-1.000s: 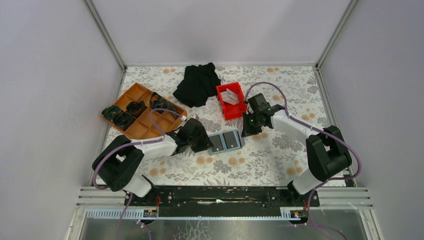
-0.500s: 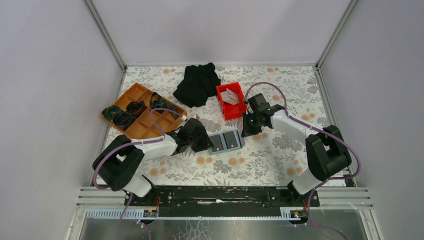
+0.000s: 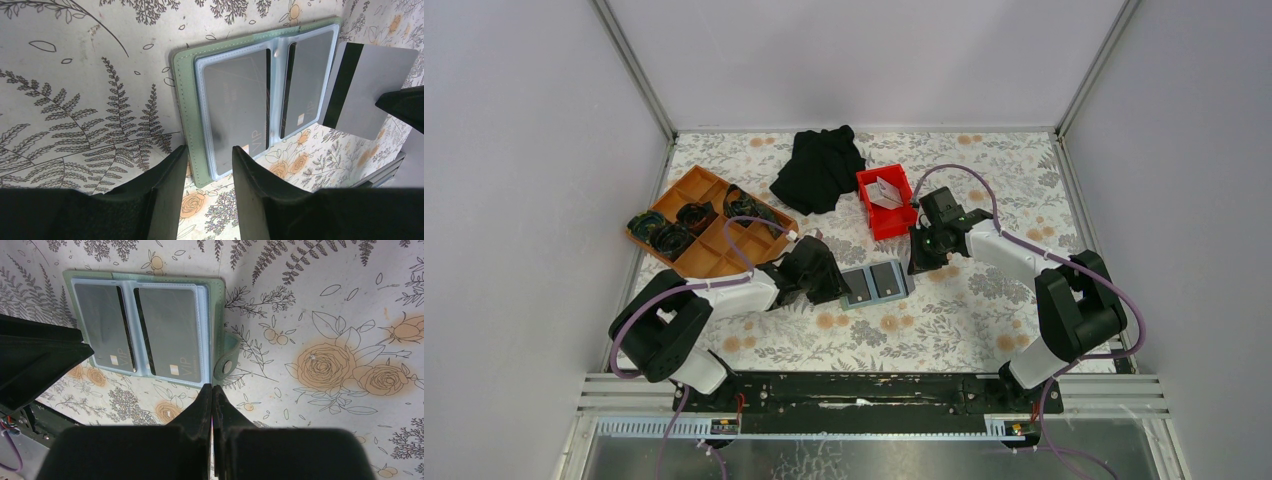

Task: Put the credit cards into the card holder
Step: Insert the credit card into the card holder.

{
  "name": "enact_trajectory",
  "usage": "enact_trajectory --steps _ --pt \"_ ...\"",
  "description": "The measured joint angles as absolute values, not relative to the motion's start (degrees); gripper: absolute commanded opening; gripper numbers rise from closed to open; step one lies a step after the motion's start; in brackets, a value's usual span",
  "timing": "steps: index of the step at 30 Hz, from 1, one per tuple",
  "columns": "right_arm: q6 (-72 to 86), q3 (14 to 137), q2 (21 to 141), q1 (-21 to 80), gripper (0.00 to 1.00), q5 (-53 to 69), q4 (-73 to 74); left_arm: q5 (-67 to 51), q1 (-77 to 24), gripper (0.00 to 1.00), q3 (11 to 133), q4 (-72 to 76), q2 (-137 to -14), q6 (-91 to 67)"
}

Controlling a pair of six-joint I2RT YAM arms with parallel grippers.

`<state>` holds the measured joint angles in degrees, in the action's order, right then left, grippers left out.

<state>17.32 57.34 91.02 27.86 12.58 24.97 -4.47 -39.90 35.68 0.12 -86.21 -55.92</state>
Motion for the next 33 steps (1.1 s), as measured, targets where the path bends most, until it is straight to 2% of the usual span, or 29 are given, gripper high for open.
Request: enact_trajectory --steps 33 --pt "19.4 55.5 91.0 27.7 0.00 15.0 21.5 -4.5 -39.9 0.45 35.7 0.2 -86.3 -55.9"
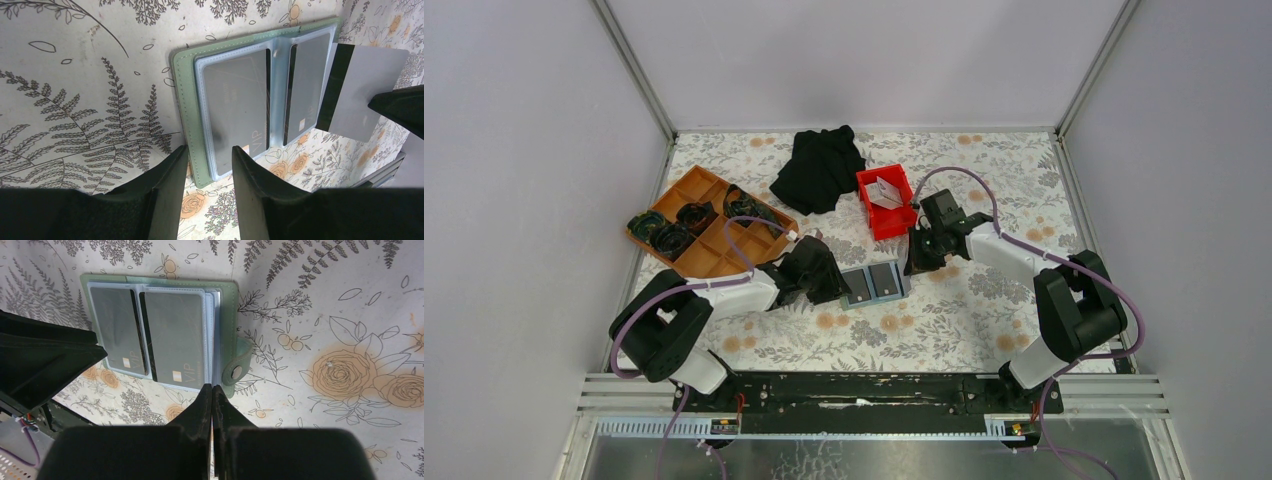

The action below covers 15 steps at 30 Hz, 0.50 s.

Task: Put the credit cards into the card holder
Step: Insert the credit card into the card holder.

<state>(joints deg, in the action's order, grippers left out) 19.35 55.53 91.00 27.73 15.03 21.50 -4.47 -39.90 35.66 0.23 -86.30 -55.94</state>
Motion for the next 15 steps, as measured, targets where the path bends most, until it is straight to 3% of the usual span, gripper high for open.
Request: enact_trajectory --steps 15 --pt "21.4 54.3 90.8 26.5 0.00 18.9 19.8 -4.5 -39.9 0.45 35.7 0.2 -86.3 -55.9"
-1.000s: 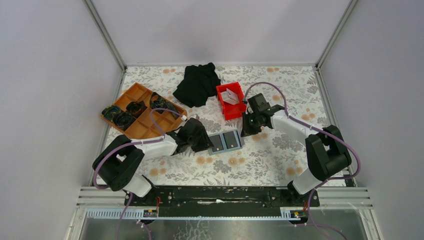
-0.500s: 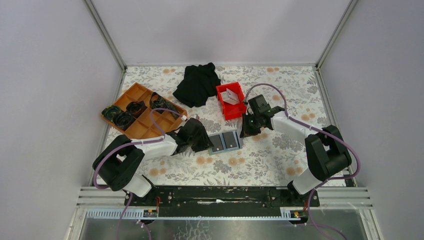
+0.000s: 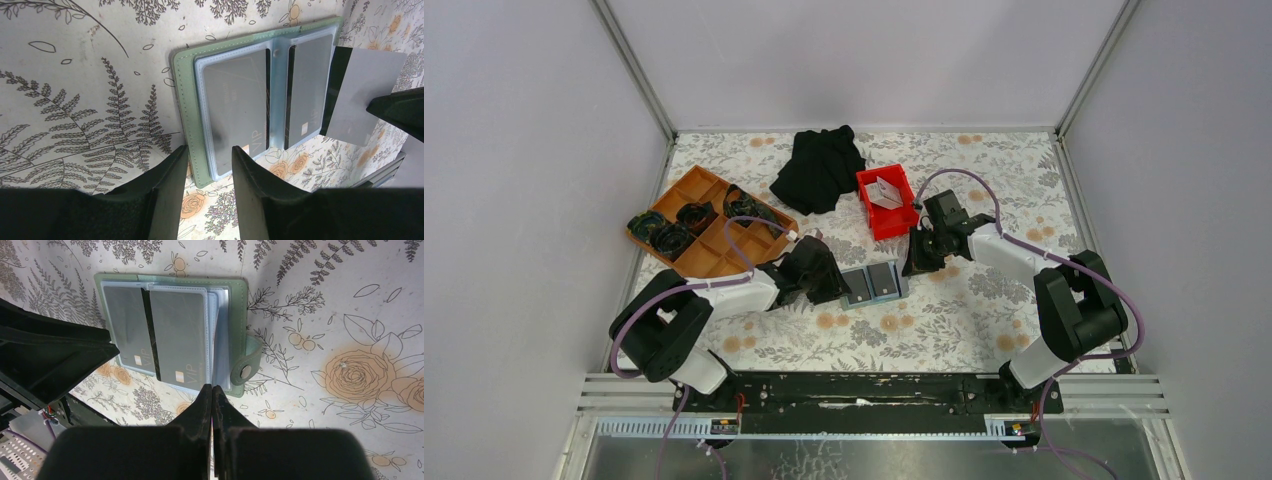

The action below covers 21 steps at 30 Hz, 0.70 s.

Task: Put the credit cards into the card holder
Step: Insert the credit card into the card holder.

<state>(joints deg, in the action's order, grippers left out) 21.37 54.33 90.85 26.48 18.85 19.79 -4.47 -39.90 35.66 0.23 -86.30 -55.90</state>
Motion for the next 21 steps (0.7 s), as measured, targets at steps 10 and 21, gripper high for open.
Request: enact_trajectory --steps 10,21 --pt "21.5 54.4 90.0 26.4 0.00 19.5 20.2 -4.5 -39.9 0.45 35.7 0.5 -86.5 -55.9" --pt "21.5 57.3 89.7 26.4 0.00 20.6 21.5 -4.8 -39.9 0.45 35.7 1.0 -86.8 -55.9"
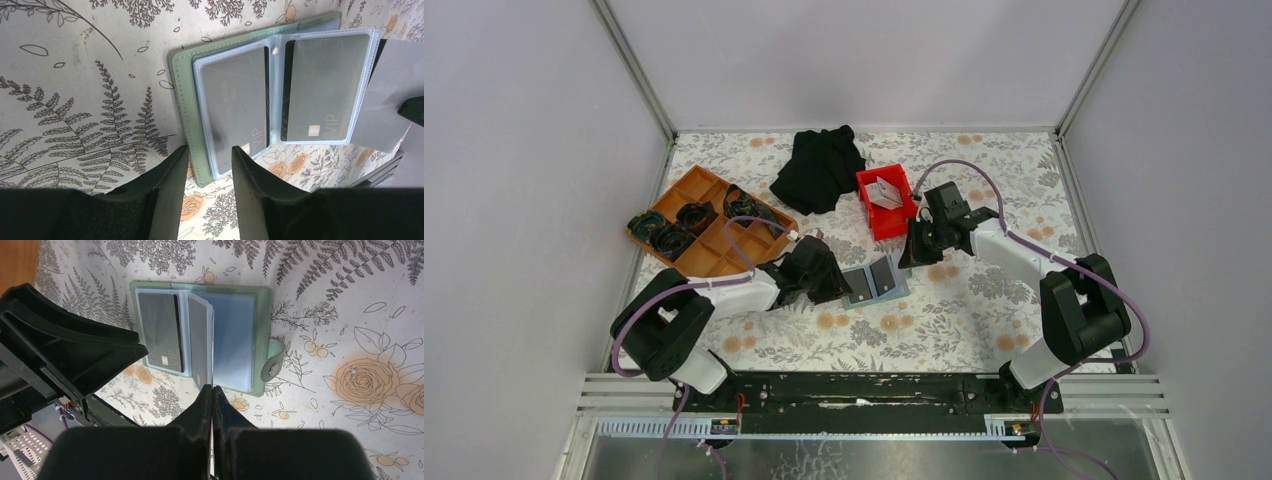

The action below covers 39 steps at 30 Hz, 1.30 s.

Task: Put the credit cards into the card holder
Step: Insert the credit card into the card holder.

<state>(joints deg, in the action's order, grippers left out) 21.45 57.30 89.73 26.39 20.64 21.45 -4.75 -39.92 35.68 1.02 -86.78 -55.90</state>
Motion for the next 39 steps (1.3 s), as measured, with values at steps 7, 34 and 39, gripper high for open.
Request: enact_trajectory --steps 7,34,39 --pt "21.5 58.3 89.8 26.4 0.00 21.6 21.4 -4.8 -39.9 0.45 35.7 1.2 -86.9 -55.9" --pt "23.9 61.1 94.4 33.0 0.00 23.2 19.7 -4.8 -39.9 0.43 35.2 2.1 -86.9 -56.7" --pt "23.9 61.1 95.3 33.8 0.00 23.2 19.7 -4.8 -39.9 0.42 34.5 3.1 -86.7 -57.0"
